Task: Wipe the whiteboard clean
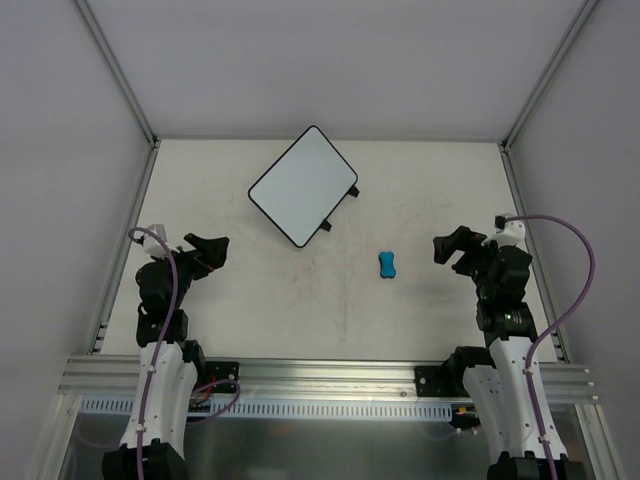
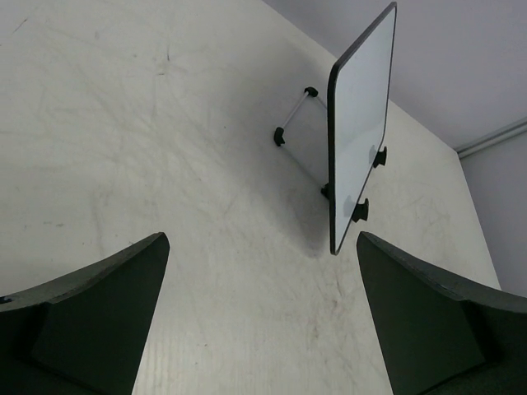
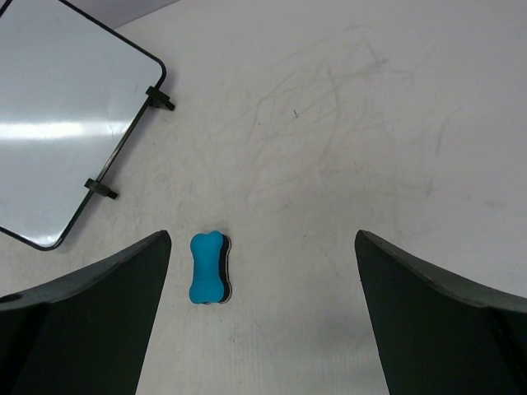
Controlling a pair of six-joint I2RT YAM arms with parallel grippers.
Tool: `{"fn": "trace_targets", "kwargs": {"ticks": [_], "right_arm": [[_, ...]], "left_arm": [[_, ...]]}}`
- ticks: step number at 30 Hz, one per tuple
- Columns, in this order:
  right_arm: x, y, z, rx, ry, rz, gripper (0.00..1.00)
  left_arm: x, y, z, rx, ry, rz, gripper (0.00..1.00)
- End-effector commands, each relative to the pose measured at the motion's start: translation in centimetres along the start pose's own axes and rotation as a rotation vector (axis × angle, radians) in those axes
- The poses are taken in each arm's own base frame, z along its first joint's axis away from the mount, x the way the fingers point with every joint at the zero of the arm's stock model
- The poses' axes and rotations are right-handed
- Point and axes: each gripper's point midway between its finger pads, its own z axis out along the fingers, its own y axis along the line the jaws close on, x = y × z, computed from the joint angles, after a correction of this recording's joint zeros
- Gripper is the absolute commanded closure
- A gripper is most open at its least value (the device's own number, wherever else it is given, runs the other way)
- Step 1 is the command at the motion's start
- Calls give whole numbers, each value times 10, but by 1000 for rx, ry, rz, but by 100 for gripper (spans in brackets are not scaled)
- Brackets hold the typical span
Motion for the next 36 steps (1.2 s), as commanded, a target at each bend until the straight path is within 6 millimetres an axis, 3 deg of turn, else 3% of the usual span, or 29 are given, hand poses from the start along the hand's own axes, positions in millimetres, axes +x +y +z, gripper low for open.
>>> {"fn": "trace_targets", "kwargs": {"ticks": [1, 15, 36], "right_arm": [[9, 5, -4, -44, 12, -9, 1], [23, 0, -5, -43, 21, -6, 1], [22, 0, -3, -34, 36, 11, 1]], "left_arm": [[8, 11, -11, -38, 10, 43, 1], [7, 5, -17, -3, -15, 72, 1], [6, 2, -17, 5, -10, 80, 1]]}}
